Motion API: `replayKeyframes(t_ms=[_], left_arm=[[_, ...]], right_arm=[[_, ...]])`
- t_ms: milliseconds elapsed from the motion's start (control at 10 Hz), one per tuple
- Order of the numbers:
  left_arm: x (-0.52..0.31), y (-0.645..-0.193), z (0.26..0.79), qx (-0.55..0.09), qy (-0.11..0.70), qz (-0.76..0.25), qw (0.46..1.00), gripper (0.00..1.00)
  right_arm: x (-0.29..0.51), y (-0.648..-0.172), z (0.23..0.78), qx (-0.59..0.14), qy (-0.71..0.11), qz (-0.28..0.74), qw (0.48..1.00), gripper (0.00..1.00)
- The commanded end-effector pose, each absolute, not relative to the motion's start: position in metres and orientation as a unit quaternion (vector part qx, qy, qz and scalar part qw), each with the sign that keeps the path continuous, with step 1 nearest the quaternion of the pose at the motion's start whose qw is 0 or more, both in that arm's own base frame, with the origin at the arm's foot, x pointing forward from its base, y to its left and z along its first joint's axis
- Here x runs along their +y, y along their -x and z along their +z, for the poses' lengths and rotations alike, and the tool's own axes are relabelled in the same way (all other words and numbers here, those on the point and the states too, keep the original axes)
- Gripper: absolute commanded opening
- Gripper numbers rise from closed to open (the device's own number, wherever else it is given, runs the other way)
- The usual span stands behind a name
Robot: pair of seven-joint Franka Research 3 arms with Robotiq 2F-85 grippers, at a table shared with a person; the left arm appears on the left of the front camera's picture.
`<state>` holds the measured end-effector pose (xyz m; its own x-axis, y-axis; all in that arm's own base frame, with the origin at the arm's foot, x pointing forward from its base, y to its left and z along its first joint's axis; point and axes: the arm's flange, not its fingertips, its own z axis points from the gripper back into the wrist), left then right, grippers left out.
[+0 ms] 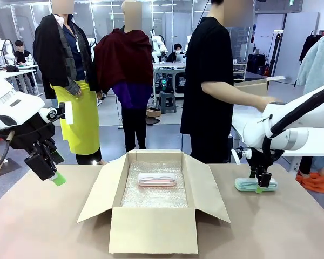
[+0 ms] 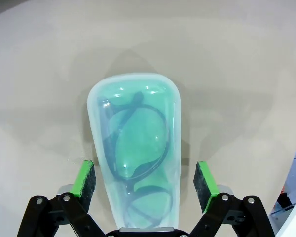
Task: Pack the glasses set securely to prepare it for shipping.
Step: Put the Glasses case from the right side of the table into the Package Box.
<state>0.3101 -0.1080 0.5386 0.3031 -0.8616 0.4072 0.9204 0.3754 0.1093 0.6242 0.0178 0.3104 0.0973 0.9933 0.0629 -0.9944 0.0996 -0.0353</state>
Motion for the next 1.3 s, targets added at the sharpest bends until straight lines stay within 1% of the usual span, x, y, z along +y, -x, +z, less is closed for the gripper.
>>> replayKeyframes(t_ms=[0, 100, 200, 300, 400, 500, 700, 800, 1000, 1200], left_arm=[[-0.108, -0.310, 0.539, -0.209, 0.081, -0.552, 0.803, 1.00], [-0.108, -0.310, 0.539, -0.209, 0.081, -0.552, 0.803, 1.00], [-0.108, -0.310, 0.539, -0.209, 0.081, -0.552, 0.803, 1.00], [-0.108, -0.310, 0.539, -0.209, 0.081, -0.552, 0.803, 1.00], [-0.108, -0.310, 0.539, -0.209, 0.081, -0.552, 0.803, 1.00], [-0.108, -0.310, 0.539, -0.209, 0.081, -0.552, 0.803, 1.00], [-0.108, -0.310, 0.539, -0.209, 0.081, -0.552, 0.803, 1.00], [-0.108, -0.310, 0.539, -0.209, 0.081, -0.552, 0.803, 1.00], [-0.108, -0.310, 0.539, -0.209, 0.081, -0.552, 0.803, 1.00], [-0.108, -0.310, 0.539, -0.209, 0.081, -0.552, 0.803, 1.00]], right_arm=[[0.020, -0.630, 0.309, -0.032, -0.003, 0.660, 0.750, 0.94], [0.019, -0.629, 0.309, -0.035, -0.004, 0.660, 0.750, 0.81], [0.019, -0.629, 0.308, -0.028, 0.001, 0.659, 0.751, 0.75], [0.019, -0.629, 0.309, -0.026, 0.004, 0.656, 0.754, 0.62], [0.019, -0.630, 0.310, -0.026, 0.005, 0.656, 0.755, 0.56], [0.020, -0.630, 0.315, -0.024, 0.002, 0.650, 0.759, 0.45], [0.023, -0.626, 0.338, -0.032, 0.006, 0.643, 0.765, 0.45], [0.027, -0.622, 0.357, -0.039, 0.015, 0.639, 0.768, 0.45], [0.042, -0.606, 0.417, -0.059, 0.034, 0.634, 0.770, 0.45], [0.057, -0.597, 0.453, -0.065, 0.041, 0.642, 0.763, 0.45]])
